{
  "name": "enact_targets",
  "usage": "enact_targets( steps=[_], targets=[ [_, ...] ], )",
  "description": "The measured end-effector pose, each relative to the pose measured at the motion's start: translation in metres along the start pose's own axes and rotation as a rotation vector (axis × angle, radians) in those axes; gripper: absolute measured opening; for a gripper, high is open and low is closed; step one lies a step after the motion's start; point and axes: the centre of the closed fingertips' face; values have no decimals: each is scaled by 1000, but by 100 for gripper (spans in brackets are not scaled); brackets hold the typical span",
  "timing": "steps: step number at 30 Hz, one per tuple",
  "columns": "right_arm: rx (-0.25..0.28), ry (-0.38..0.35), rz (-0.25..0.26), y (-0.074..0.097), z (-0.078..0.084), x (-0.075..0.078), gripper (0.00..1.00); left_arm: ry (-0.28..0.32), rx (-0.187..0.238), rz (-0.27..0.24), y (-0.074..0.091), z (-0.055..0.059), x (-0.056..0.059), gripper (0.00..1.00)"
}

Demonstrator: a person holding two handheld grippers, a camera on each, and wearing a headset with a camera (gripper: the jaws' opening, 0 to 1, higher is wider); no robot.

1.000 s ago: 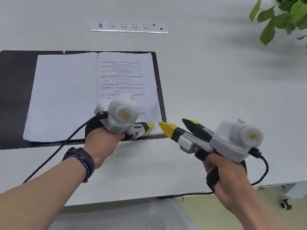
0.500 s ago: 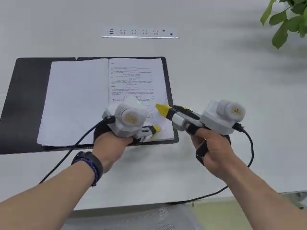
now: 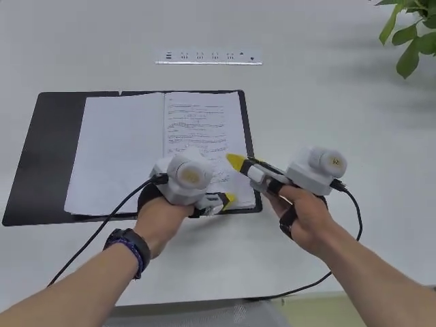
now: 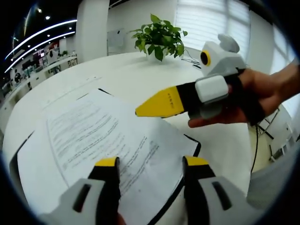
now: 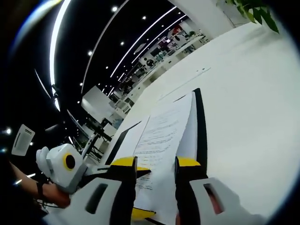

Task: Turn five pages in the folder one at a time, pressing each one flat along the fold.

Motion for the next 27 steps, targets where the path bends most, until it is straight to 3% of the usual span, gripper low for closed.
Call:
enact_targets(
  steps=[6,8,17,27],
  targets=[
    [-26,-37,-16,14,14,-7,5,34,30,-32,22,-6,2,58],
    [-27,-45,-18,18,17,-11,1,38,40,-40,28,-9,1,59],
    [33,-78,-12,16,11,-26,0,28,75,-42,50,-25,-5,61],
    [95,-62,-51,0,-3,-63,0,29,111,-82,87,-32,-22,63]
  ],
)
Point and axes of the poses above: the centre of the closed fingertips' face, and the gripper's own axes: y roughly backward along the fingers, x roughly to its right, z roughly out of its underside, and after that the axes turned 13 degrees about x, right-handed
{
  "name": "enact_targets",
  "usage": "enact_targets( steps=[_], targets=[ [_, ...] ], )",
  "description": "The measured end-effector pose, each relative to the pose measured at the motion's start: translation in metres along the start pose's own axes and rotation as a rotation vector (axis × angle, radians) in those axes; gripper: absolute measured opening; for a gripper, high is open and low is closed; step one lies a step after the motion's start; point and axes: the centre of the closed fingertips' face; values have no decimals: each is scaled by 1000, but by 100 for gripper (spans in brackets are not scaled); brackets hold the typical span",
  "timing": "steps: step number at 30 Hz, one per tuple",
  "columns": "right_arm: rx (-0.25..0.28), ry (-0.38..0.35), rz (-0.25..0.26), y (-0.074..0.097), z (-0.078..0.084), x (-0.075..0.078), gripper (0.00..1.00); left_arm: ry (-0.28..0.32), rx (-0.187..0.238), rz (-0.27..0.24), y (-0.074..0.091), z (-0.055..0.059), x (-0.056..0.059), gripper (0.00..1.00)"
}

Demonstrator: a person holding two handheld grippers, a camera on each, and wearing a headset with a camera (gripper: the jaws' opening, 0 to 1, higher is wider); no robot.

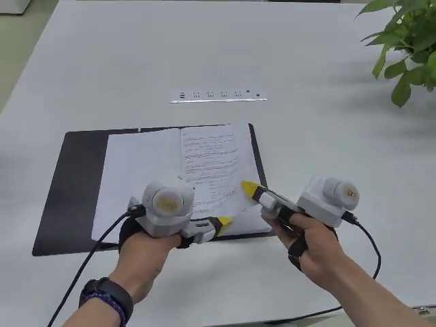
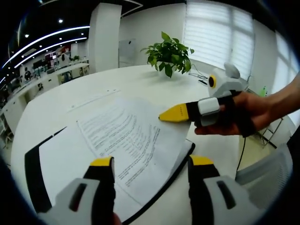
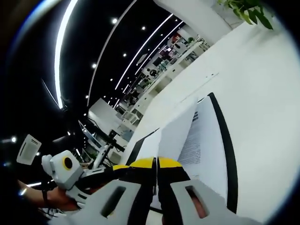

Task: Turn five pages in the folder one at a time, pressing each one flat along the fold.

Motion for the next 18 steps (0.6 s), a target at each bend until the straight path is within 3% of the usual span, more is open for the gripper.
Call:
enact_targets(
  steps=[8,15,18],
  targets=[
    [23,15,-23,-16,7,-28,0,-1,19,-30,38,-1,-20,65],
    [-2,23,-46,-29,27,-51,0,-8,32,-54,67,-3,-39,66],
    [4,7,-50,-40,33,-62,0,22,61,-83,81,-6,-51,66]
  ],
)
Point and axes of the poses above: the centre of the closed fingertips' face, and the gripper's own axes: y roughly backward along the fingers, x roughly to its right, z roughly out of its underside, and after that the axes turned 13 degrees about x, right-handed
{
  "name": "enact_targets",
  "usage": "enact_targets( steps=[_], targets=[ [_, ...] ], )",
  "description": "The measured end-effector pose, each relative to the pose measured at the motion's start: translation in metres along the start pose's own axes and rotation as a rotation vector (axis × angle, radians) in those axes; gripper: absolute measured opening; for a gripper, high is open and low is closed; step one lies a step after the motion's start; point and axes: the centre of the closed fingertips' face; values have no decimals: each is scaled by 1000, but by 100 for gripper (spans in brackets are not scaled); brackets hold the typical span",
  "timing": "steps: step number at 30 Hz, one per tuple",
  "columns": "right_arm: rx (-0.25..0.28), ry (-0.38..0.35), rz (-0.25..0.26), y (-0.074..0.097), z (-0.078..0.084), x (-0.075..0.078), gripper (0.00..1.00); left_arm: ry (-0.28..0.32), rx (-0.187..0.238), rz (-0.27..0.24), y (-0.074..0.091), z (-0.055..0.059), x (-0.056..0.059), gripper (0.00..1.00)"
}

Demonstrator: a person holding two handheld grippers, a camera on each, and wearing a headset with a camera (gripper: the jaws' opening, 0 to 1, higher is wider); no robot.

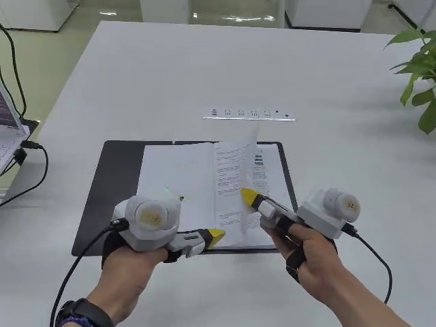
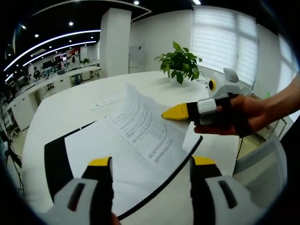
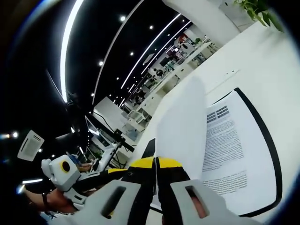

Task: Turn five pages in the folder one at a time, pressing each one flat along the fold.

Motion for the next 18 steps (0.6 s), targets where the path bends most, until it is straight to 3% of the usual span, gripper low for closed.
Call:
enact_targets(
  steps=[4,6,9,18],
  targets=[
    [-7,-1,-14,-14,10,-14,0,-8,6,-21,20,-1,-14,66],
    [12,-29,-9,-20,12,-21,0,25,21,-33,28,-2,-22,66],
    [24,-60,-10,-31,19,-29,0,20,24,-41,39,0,-33,66],
    [-18,-74,-60,-57,49,-62,0,-8,22,-74,77,0,-60,68]
  ],
)
Point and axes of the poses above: the centre of the closed fingertips' face, and the gripper's own axes: y roughly backward along the fingers, x roughly to its right, z roughly out of its underside, and after that the axes turned 13 degrees about x, right-handed
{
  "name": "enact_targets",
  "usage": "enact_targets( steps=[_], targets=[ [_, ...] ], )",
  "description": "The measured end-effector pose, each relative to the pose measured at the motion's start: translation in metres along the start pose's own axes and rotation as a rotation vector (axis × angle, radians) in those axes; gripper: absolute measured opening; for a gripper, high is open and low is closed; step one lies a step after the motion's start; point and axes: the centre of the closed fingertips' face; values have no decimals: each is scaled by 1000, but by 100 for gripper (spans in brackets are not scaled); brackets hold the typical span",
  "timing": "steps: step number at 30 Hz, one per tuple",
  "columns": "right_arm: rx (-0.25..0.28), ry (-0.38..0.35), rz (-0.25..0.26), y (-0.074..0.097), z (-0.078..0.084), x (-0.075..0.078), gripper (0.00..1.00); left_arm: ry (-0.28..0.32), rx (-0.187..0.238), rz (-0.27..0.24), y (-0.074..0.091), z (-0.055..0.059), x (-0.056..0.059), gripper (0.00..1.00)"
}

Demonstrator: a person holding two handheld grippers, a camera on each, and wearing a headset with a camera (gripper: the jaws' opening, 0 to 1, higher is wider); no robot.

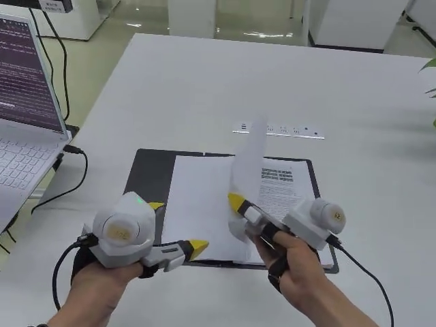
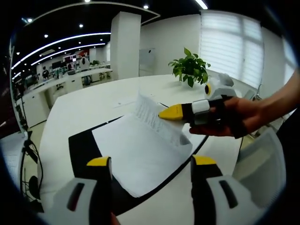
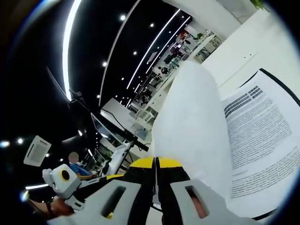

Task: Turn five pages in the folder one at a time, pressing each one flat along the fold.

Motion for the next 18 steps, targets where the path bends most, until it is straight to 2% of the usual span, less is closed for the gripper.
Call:
enact_targets(
  steps=[7,13,18],
  targets=[
    [-62,6,-43,-14,31,-20,0,2,2,-35,19,2,-18,68],
    [-103,4,-47,-15,50,-21,0,17,15,-57,28,1,-23,68],
    [-133,0,-39,-17,63,-20,0,30,16,-68,34,6,-26,68]
  ],
)
Point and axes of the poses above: the centre of the closed fingertips' face, and the gripper's own axes: y roughly backward along the fingers, x roughly to its right, z roughly out of its underside, and after that the axes turned 13 degrees about x, right-handed
